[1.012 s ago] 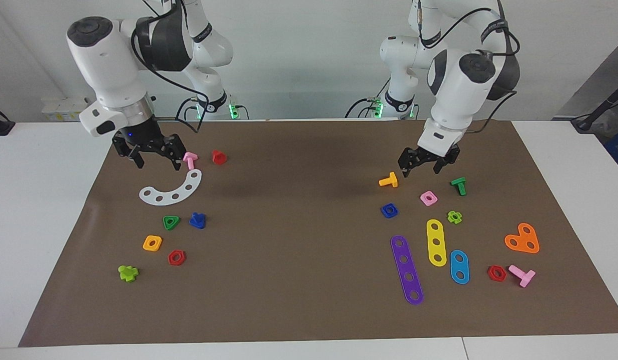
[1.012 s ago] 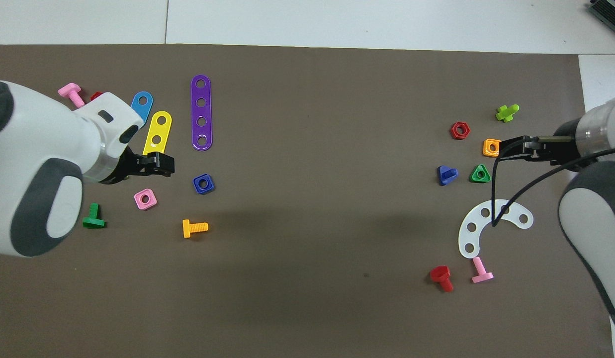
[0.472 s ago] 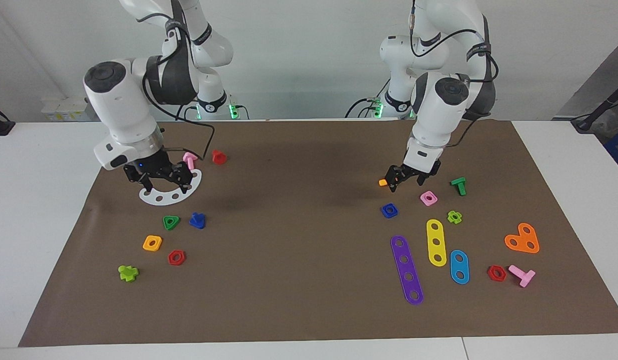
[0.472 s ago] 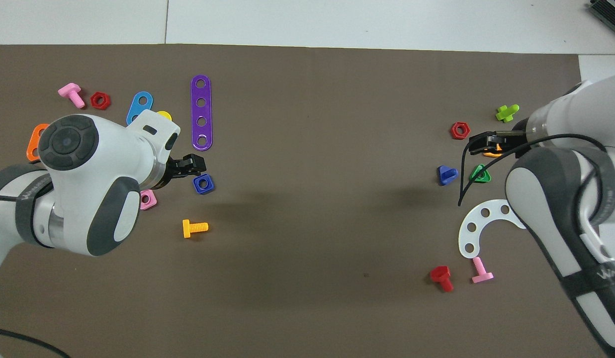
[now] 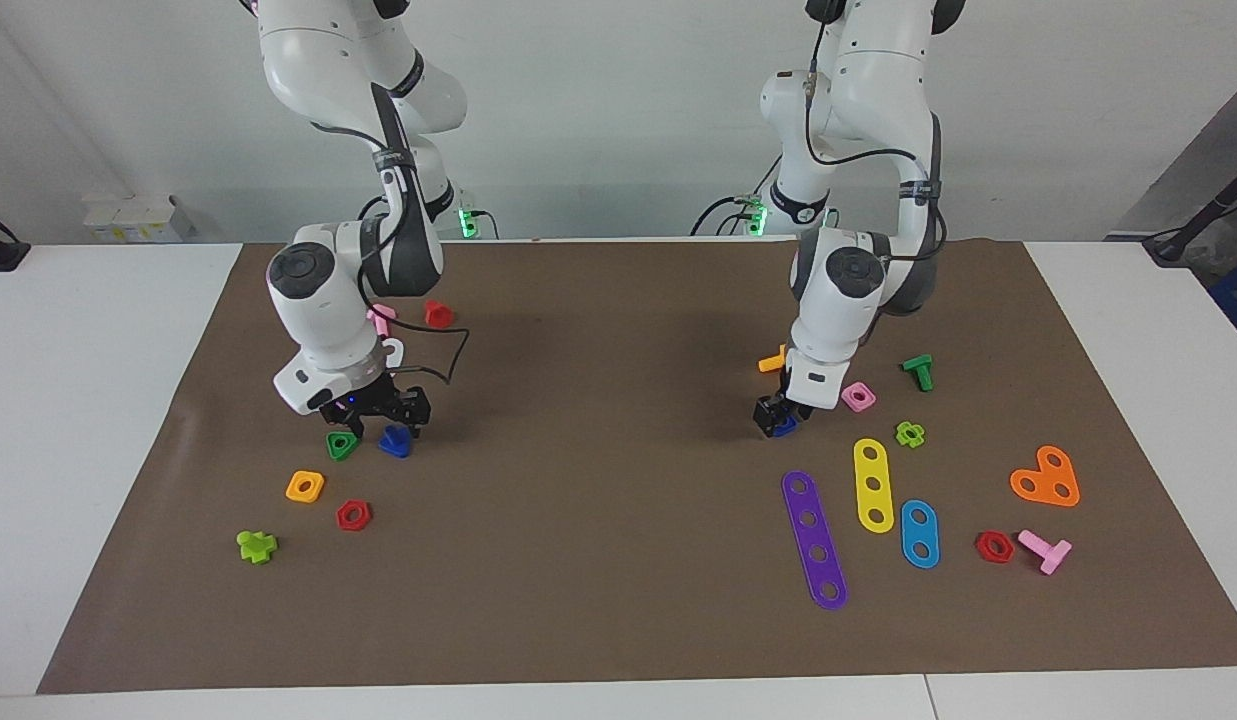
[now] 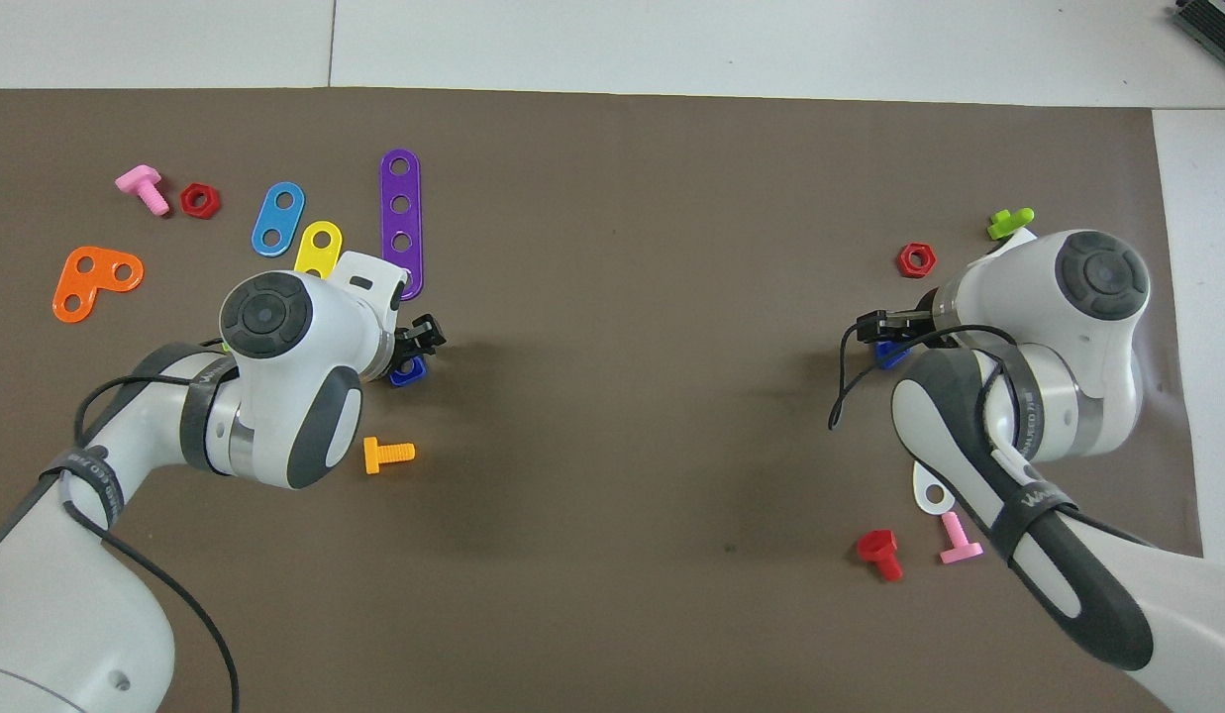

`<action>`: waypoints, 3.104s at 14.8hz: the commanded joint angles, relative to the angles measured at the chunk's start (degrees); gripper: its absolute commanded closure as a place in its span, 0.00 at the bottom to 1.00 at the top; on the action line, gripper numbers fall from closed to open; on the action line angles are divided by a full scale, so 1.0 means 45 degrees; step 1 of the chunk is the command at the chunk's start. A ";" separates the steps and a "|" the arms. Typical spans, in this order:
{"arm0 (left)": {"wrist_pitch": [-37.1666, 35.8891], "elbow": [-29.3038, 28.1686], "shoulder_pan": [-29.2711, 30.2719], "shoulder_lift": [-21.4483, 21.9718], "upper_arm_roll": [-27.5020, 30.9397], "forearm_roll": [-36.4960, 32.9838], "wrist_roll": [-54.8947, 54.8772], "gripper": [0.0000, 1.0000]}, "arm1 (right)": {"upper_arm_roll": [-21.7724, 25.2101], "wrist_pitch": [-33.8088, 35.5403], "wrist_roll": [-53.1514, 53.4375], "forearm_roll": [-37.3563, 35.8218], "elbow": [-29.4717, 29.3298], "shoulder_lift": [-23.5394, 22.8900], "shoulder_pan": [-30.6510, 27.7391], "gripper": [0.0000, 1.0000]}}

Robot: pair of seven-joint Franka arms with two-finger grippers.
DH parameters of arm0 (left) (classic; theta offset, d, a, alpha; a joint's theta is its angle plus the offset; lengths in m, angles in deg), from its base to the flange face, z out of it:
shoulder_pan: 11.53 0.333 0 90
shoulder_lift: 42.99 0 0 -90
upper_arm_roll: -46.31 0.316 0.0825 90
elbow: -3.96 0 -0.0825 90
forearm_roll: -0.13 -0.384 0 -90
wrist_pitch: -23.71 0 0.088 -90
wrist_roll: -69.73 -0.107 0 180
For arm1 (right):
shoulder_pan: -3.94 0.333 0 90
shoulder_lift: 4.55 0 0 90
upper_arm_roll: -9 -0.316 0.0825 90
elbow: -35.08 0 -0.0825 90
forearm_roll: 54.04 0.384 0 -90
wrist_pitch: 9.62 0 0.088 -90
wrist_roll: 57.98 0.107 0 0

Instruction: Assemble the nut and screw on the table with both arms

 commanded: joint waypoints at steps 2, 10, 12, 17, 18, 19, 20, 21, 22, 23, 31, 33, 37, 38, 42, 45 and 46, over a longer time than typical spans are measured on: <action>0.0093 -0.0162 -0.0234 0.0127 0.0219 -0.0096 -0.0634 0.36 | -0.0045 -0.0728 -0.0321 0.0204 0.0525 0.0020 -0.0093 0.19; -0.1643 0.0597 -0.0273 0.0147 0.0200 -0.1502 -0.0929 1.00 | -0.0045 -0.0943 -0.0302 0.0204 0.0584 0.0000 -0.0132 0.68; -0.2675 0.1377 -0.0371 0.0108 0.0181 -0.1483 -0.0929 1.00 | -0.0045 -0.0788 -0.0341 0.0204 0.0584 0.0020 -0.0171 0.79; -0.3539 0.2433 -0.0410 0.0205 0.0161 -0.1444 -0.0988 1.00 | -0.0045 -0.0650 -0.0302 0.0204 0.0565 0.0097 -0.0113 1.00; -0.3811 0.2823 -0.0410 0.0205 0.0142 -0.1386 -0.0987 1.00 | -0.0065 -0.0650 -0.0205 0.0204 0.0526 0.0137 -0.0074 1.00; -0.4278 0.3155 -0.0410 0.0167 0.0141 -0.1346 -0.0987 1.00 | -0.0181 -0.0553 -0.0030 0.0204 0.0448 0.0195 0.0023 1.00; -0.4630 0.3468 -0.0410 0.0166 0.0141 -0.1307 -0.0987 1.00 | -0.0298 -0.0340 0.0494 0.0204 0.0196 0.0176 0.0430 1.00; -0.4866 0.3587 -0.0410 0.0166 0.0141 -0.1249 -0.0968 1.00 | -0.0299 -0.0202 0.1446 0.0204 -0.0039 0.0137 0.0860 1.00; -0.5081 0.3859 -0.0410 0.0186 0.0103 -0.0900 -0.0968 1.00 | -0.0299 -0.0182 0.2268 0.0204 -0.0196 0.0098 0.1386 1.00; -0.5354 0.4132 -0.0410 0.0166 0.0102 -0.0568 -0.0929 1.00 | -0.0299 -0.0201 0.2953 0.0204 -0.0236 0.0098 0.1817 1.00; -0.5884 0.5150 -0.1366 0.0088 0.0122 0.0080 -0.0073 1.00 | -0.0299 -0.0979 0.7253 0.0185 -0.0217 -0.0233 0.5216 1.00; -0.5903 0.5675 -0.1522 -0.0165 0.0102 0.0138 0.0630 1.00 | -0.0299 -0.1410 0.7839 0.0184 -0.0372 -0.0701 0.5783 1.00; -0.5864 0.5930 -0.2205 -0.0341 0.0122 0.0704 0.1627 1.00 | -0.0299 -0.1236 0.8507 0.0087 -0.0725 -0.0859 0.6234 1.00; -0.5845 0.6125 -0.2323 -0.0380 0.0103 0.0724 0.1920 1.00 | -0.0299 -0.1197 0.8507 0.0087 -0.0725 -0.0859 0.6313 0.87; -0.5708 0.6147 -0.2831 -0.0556 0.0102 0.0900 0.2683 1.00 | -0.0260 -0.1100 0.8352 0.0087 -0.0744 -0.0704 0.6080 0.01; -0.5319 0.6147 -0.3396 -0.0906 0.0102 0.0881 0.3268 1.00 | -0.0241 -0.0554 0.7767 0.0067 -0.0569 0.0231 0.5125 0.00; -0.5066 0.6147 -0.3669 -0.1198 0.0122 0.0881 0.3599 1.00 | -0.0241 -0.0417 0.7494 0.0067 -0.0452 0.0679 0.4658 0.00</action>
